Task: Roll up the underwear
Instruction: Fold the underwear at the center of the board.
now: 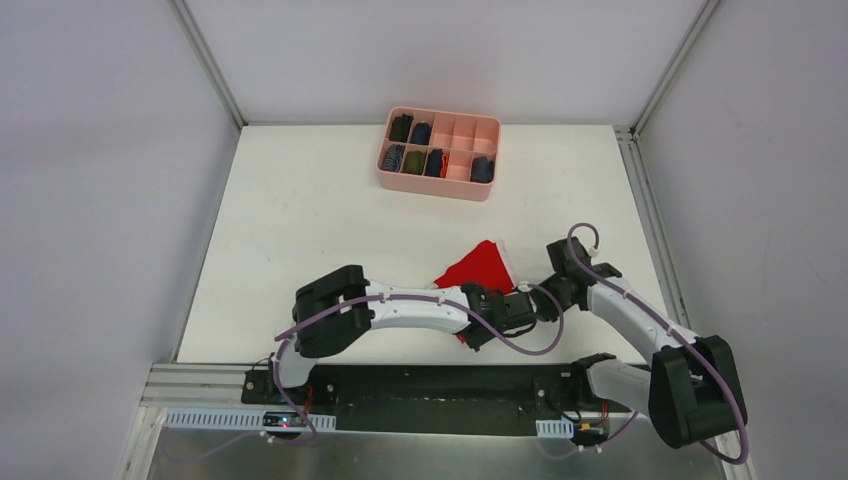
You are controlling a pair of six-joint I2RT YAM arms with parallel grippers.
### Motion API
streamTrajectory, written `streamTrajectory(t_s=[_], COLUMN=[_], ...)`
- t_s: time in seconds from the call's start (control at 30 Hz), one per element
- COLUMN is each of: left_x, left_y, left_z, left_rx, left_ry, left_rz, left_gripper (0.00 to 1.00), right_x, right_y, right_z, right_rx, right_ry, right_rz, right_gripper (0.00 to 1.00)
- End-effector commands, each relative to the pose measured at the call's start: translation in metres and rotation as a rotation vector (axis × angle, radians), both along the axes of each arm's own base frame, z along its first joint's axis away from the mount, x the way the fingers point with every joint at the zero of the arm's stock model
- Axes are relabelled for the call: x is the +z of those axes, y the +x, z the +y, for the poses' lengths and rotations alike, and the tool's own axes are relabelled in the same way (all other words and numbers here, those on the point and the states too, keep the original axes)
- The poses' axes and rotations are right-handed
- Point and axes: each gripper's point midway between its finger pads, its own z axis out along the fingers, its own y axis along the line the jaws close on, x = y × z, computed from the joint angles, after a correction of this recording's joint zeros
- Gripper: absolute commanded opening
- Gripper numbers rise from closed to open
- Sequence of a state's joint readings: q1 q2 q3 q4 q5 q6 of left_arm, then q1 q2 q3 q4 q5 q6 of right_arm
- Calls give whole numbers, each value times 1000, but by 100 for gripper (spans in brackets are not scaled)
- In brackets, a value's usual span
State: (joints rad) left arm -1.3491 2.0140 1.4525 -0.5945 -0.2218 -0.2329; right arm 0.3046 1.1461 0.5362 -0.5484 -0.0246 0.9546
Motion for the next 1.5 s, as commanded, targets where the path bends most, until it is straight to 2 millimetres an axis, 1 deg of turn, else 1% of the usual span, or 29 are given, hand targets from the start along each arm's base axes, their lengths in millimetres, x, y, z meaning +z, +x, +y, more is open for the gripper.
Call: streamTrajectory(t_s=[0.0, 0.03, 0.2, 0.33, 0.43, 0.53, 0.67, 0.73, 0.77, 0.87, 0.93, 1.03, 1.07, 1.23, 1.37, 1.47], left_x=[-12, -9, 12, 29, 36, 39, 39, 40, 40, 44, 49, 60, 63, 76, 84, 85], left_y=[2, 1, -8, -11, -12, -10, -12, -13, -14, -13, -12, -11, -13, -7, -8, -6], left_z=[6, 4, -6, -11, -15, -15, -14, -14, -14, -16, -16, -17, -18, -13, -13, -11], left_rx=[-9, -10, -29, -17, -18, -12, 0, 2, 0, 4, 9, 17, 18, 80, 84, 94], left_ry=[48, 38, -49, -127, -166, -185, -200, -204, -207, -219, -235, -272, -284, -338, -366, -375], left_rz=[-23, -18, 70, 175, 235, 273, 333, 348, 353, 358, 366, 400, 421, 497, 526, 552], left_gripper=[7, 0, 0, 0, 0, 0, 0, 0, 0, 0, 0, 0, 0, 0, 0, 0], right_x=[10, 13, 23, 25, 18, 11, 3, 0, -1, 4, 12, 23, 27, 50, 69, 79], right_y=[-5, -5, -7, -13, -15, -16, -8, -5, -4, 0, 3, 6, 7, 15, 29, 41], right_z=[-13, -14, -16, -16, -13, -5, 2, 3, 3, 0, -2, -3, -3, -1, 6, 12], right_rx=[-1, -1, -3, -9, -15, -13, -17, -15, -14, -17, -15, 4, 12, 42, 59, 73], right_ry=[-62, -63, -59, -45, -24, 20, 48, 43, 37, 22, 9, -3, -5, -5, 13, 25], right_rz=[-14, -19, -42, -41, -41, -19, -28, -17, -11, -30, -49, -64, -67, -103, -142, -164], right_gripper=[34, 36, 44, 46, 47, 47, 47, 43, 40, 25, 13, 0, 0, 0, 0, 0])
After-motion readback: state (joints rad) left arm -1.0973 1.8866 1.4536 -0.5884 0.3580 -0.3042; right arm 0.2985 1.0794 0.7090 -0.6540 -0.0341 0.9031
